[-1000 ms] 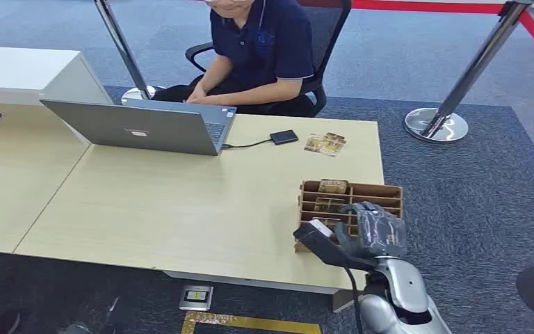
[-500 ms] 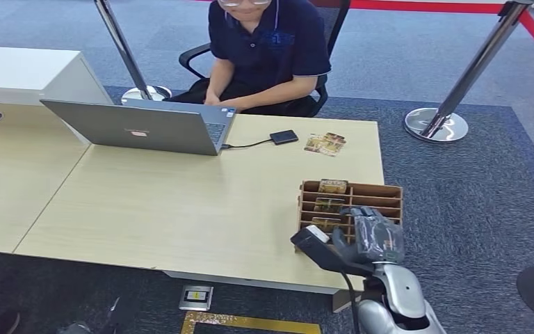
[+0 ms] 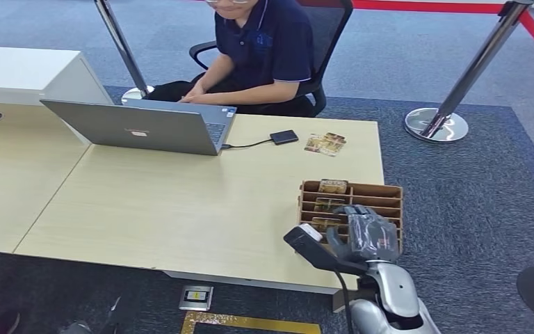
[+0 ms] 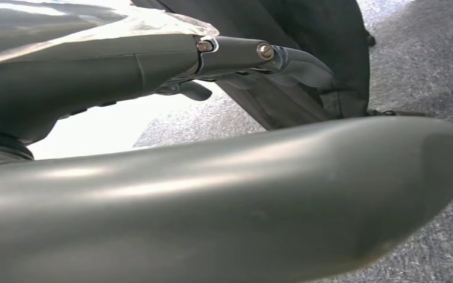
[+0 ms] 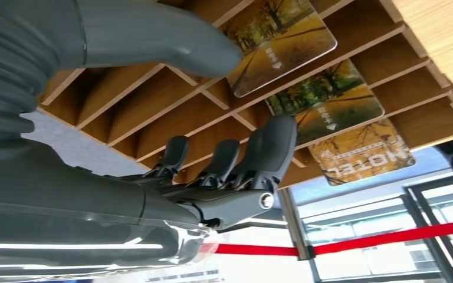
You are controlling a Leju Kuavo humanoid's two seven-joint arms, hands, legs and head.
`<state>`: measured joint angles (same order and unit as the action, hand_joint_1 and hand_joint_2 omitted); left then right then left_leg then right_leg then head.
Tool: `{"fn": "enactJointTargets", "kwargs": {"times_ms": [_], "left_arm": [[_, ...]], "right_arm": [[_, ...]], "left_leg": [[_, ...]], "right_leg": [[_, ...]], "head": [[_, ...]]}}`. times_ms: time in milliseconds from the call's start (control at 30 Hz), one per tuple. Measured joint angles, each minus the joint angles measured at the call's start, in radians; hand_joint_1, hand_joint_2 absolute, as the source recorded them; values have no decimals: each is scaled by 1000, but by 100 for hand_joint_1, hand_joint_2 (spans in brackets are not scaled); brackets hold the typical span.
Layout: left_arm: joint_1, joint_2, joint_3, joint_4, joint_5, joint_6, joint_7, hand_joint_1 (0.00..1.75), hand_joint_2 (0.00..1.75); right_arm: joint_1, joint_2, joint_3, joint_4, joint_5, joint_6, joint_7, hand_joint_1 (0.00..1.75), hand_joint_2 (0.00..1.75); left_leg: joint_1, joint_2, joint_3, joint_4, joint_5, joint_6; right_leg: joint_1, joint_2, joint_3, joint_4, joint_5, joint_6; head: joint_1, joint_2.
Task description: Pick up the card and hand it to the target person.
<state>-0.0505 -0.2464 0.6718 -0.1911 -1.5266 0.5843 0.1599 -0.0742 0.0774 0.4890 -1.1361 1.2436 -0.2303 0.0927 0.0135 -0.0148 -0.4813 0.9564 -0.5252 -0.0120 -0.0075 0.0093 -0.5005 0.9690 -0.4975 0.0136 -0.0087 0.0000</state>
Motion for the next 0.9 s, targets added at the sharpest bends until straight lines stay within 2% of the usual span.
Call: {"fn": "enactJointTargets", "kwargs": {"times_ms": [900], "left_arm": [[0,0,0,0,-1,-6,-5,0,0]], "right_arm": [[-10,8,0,0,-1,15,11,80,175]], "left_leg": [[0,0,0,0,0,0]], "right_leg": [[0,0,0,0,0,0]], "head": [[0,0]]}}
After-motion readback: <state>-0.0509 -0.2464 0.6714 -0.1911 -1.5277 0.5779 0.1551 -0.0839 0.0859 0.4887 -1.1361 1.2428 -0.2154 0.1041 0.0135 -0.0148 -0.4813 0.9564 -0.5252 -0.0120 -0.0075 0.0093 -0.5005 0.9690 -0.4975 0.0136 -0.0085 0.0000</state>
